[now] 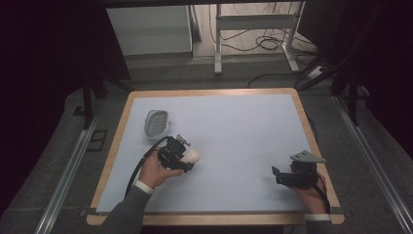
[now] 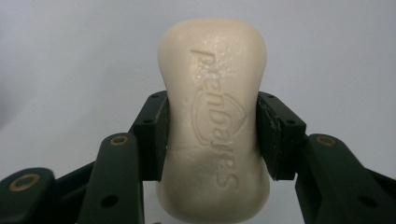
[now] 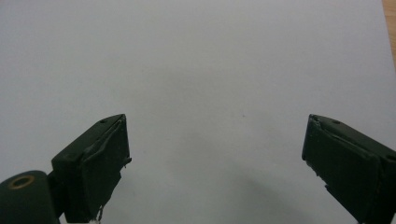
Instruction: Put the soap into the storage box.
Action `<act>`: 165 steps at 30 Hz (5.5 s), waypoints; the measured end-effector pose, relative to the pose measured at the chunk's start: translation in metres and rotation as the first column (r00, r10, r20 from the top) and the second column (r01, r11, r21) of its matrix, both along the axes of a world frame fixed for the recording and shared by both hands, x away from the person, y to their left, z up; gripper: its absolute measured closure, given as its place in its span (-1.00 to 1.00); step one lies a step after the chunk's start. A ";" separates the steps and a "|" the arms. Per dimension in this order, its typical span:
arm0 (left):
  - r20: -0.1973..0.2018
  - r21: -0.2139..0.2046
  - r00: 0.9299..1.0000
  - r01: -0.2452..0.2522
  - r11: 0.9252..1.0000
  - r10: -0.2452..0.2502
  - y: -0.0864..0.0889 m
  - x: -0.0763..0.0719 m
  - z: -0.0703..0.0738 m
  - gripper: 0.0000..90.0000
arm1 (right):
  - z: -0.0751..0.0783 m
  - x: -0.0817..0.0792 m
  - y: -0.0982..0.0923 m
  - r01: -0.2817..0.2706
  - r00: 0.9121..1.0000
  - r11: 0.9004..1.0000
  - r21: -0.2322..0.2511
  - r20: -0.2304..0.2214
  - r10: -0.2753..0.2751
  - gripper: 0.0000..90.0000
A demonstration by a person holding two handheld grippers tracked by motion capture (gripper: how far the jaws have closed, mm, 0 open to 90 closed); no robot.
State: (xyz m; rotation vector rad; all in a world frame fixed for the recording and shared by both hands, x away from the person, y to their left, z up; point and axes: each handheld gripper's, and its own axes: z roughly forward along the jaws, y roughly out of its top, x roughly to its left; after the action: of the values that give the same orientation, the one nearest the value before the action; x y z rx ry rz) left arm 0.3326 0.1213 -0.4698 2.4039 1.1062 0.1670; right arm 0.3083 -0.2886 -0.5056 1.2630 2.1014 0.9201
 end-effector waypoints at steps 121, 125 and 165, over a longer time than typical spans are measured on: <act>0.007 0.032 0.907 -0.420 0.907 0.420 0.091 0.130 0.021 0.10 | -0.004 0.003 -0.005 0.033 0.999 0.999 -0.005 -0.031 -0.033 -0.84; 0.000 0.043 0.899 -0.438 0.898 0.438 0.091 0.133 0.017 0.10 | -0.005 0.003 -0.005 0.033 0.999 0.999 -0.007 -0.032 -0.033 -0.84; 0.081 -0.083 0.925 -0.365 0.928 0.371 0.084 0.096 0.048 -0.26 | -0.004 0.002 -0.003 0.031 0.999 0.999 -0.008 -0.027 -0.032 -0.84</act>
State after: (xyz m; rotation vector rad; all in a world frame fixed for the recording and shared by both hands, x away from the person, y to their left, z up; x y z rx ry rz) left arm 0.4281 0.2050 -0.4221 2.0851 1.4845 0.3602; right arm 0.3102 -0.2915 -0.5092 1.3081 2.0980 0.8851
